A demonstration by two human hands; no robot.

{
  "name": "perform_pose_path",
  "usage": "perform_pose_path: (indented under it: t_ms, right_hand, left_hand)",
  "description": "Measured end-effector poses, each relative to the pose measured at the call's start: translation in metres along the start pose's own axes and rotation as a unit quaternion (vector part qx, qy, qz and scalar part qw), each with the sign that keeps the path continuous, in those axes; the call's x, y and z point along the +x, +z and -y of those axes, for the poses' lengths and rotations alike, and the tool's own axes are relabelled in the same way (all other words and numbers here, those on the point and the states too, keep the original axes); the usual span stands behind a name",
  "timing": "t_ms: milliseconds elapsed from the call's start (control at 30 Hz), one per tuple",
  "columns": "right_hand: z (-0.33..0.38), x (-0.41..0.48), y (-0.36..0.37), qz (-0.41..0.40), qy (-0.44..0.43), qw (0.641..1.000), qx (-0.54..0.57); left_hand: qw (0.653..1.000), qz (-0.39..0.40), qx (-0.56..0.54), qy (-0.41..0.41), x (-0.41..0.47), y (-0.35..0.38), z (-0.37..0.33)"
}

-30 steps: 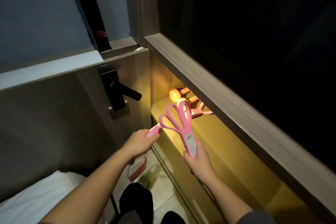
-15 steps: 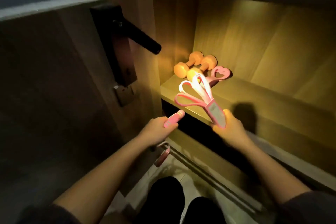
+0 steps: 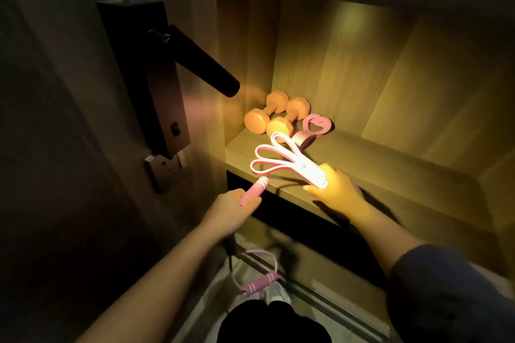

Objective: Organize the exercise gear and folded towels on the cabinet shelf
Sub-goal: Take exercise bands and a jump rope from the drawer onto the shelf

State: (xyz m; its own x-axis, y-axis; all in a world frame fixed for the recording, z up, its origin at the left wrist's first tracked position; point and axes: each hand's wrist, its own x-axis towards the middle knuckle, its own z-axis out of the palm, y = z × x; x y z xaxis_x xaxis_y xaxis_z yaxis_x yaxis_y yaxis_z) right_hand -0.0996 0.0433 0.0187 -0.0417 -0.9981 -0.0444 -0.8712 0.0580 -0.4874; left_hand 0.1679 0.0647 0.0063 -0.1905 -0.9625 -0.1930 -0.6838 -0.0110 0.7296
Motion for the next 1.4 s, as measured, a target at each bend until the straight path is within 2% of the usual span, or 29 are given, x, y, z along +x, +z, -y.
perform_pose_path:
  t_ms: [233,367,467,600,733,900,1067,1200,1400]
  right_hand:
    - [0.023,0.085,0.044,0.032,0.007,0.999,-0.043]
    - [0.028,0.120,0.059,0.021,0.010,0.996,-0.081]
    - [0.029,0.129,0.058,0.015,-0.018,0.992,-0.122]
    - [0.017,0.123,0.055,-0.004,-0.031,0.993,-0.110]
    - [0.004,0.113,0.056,-0.031,-0.038,0.996,-0.075]
    - [0.022,0.114,0.064,-0.052,-0.060,0.995,-0.060]
    - [0.027,0.113,0.068,-0.078,-0.046,0.994,-0.060]
    - [0.022,0.110,0.067,-0.084,-0.023,0.994,-0.063]
    - [0.025,0.108,0.068,-0.072,-0.047,0.994,-0.067]
  left_hand:
    - [0.998,0.004,0.005,-0.055,0.042,-0.008,0.024]
    - [0.994,-0.005,0.007,-0.108,0.062,-0.011,0.026]
    - [0.992,-0.032,0.019,-0.120,0.068,-0.009,0.027]
    - [0.991,-0.034,0.001,-0.131,0.068,-0.007,0.030]
    - [0.993,-0.025,-0.014,-0.118,0.065,-0.005,0.035]
    - [0.994,-0.029,-0.045,-0.097,0.058,-0.004,0.041]
    - [0.994,-0.042,-0.039,-0.092,0.056,-0.005,0.044]
    - [0.994,-0.044,-0.034,-0.091,0.054,-0.005,0.044]
    - [0.994,-0.038,-0.045,-0.087,0.053,-0.003,0.044]
